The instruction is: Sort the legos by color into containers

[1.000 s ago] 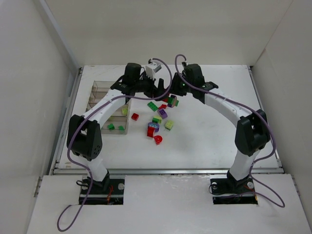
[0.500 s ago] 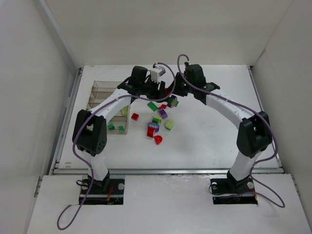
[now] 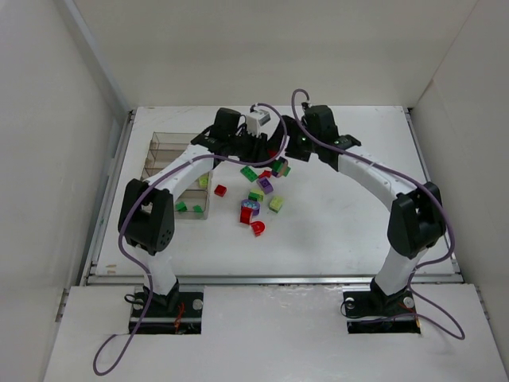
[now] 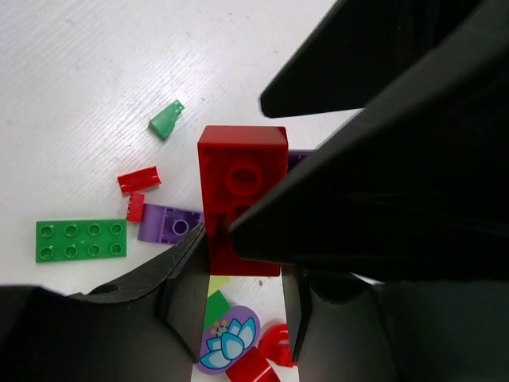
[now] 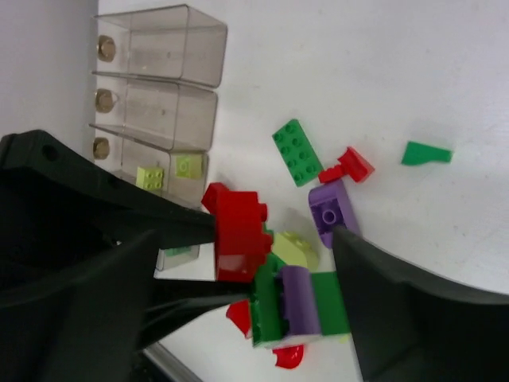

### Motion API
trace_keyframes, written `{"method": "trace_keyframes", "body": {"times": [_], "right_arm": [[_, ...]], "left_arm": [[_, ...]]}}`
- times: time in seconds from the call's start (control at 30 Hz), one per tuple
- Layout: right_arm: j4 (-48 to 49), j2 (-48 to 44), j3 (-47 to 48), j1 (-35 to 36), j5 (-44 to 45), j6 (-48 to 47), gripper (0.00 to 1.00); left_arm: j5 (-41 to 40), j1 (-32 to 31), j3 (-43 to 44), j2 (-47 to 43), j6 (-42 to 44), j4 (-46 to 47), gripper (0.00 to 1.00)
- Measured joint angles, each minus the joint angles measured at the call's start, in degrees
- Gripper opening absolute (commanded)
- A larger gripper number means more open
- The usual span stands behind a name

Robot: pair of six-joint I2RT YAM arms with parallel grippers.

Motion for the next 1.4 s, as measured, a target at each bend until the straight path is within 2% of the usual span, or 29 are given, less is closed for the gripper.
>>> {"method": "trace_keyframes", "body": {"times": [0.17, 0.47, 0.67, 1.03, 1.33, 1.4], "right_arm": [[-2.4, 0.1, -0.2, -3.3, -1.3, 0.3, 1.0], [0.1, -4.0, -8.9, -9.0, -7.8, 2.1, 1.0], [0.6, -5.3, -12.4, -8.5, -11.4, 1.7, 1.0], [3.0, -6.4, -12.2, -8.2, -17.6, 0.2, 1.0], [3.9, -1.2, -8.4, -7.3, -18.9, -0.4, 1.0], [3.9, 0.0, -7.8, -7.0, -19.1, -0.4, 0.96]], "left_arm": [[-0.3, 0.7, 0.0, 0.0, -0.5, -0.5, 0.0], [-2.1, 0.4, 0.0, 0.0, -2.0, -0.4, 0.0], [-3.9, 0.9, 0.0, 0.0, -2.9, -0.3, 0.0], [-5.5, 0.9, 0.0, 0.0, -3.2, -0.2, 0.0], [-5.6, 0.9, 2.2, 0.0, -3.4, -0.5, 0.0], [-5.6, 0.9, 2.3, 0.0, -3.4, -0.6, 0.0]]}}
